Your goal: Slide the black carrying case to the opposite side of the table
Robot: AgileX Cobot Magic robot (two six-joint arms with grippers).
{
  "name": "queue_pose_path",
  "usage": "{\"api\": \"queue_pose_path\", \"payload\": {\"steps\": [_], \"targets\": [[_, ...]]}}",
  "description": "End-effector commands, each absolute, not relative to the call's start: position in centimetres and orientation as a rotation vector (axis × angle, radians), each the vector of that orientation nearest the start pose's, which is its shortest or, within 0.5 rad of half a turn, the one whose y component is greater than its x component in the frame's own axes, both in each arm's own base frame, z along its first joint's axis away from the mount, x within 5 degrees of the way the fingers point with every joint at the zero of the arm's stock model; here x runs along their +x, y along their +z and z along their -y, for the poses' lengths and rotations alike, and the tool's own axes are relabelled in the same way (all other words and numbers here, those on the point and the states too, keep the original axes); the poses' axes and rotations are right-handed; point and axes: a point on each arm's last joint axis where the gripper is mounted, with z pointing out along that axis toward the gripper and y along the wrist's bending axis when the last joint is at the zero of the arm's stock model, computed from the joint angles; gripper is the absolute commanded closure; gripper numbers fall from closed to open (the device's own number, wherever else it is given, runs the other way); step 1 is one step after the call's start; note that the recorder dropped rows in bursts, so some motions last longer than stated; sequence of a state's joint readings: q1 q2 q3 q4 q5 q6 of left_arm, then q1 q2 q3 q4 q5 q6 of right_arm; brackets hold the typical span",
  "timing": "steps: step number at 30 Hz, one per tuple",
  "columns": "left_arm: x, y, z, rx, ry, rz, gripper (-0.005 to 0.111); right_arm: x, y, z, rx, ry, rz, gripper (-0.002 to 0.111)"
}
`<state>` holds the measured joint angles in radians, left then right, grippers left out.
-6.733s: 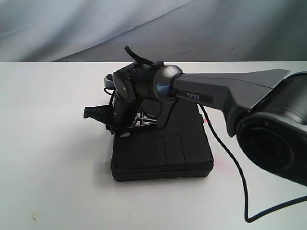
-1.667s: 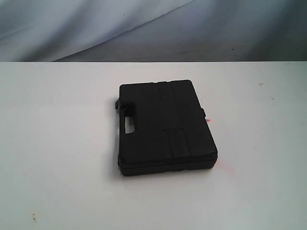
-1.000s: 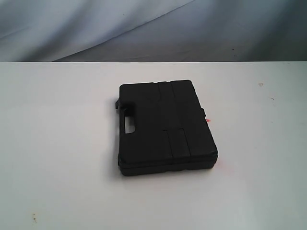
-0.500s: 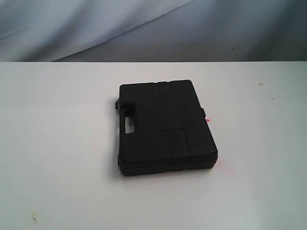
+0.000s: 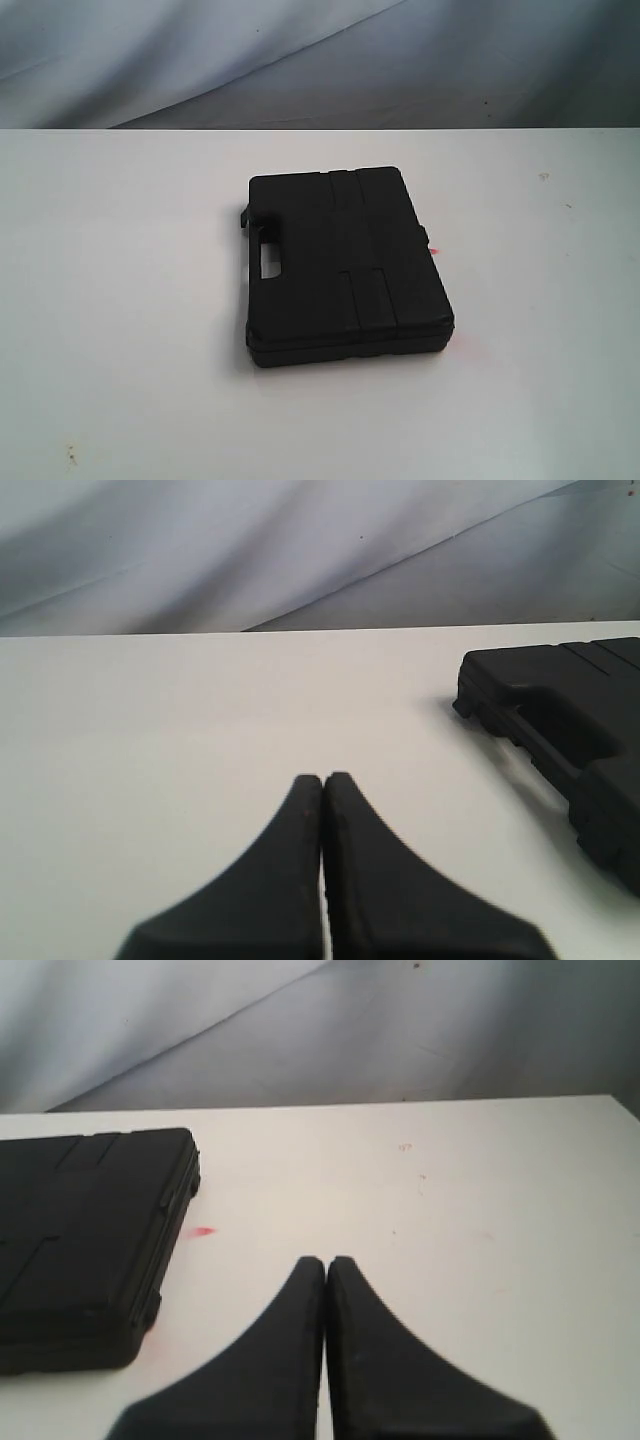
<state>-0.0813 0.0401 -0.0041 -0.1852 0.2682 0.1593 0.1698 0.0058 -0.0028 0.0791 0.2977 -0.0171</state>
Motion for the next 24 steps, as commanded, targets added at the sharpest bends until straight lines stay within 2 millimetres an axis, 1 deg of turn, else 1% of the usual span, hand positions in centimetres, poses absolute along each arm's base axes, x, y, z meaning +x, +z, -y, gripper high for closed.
{"api": "queue_pose_path", "payload": {"steps": [1, 24], "targets": [[5.69, 18.74, 0.92, 0.083, -0.123, -1.783, 0.107, 5.26, 18.32, -1.13, -0.111, 0.188, -1.816, 0.108], [5.69, 18.74, 0.92, 0.083, -0.123, -1.783, 0.107, 5.25, 18.32, -1.16, -0.107, 0.196, -1.817, 0.108]]}}
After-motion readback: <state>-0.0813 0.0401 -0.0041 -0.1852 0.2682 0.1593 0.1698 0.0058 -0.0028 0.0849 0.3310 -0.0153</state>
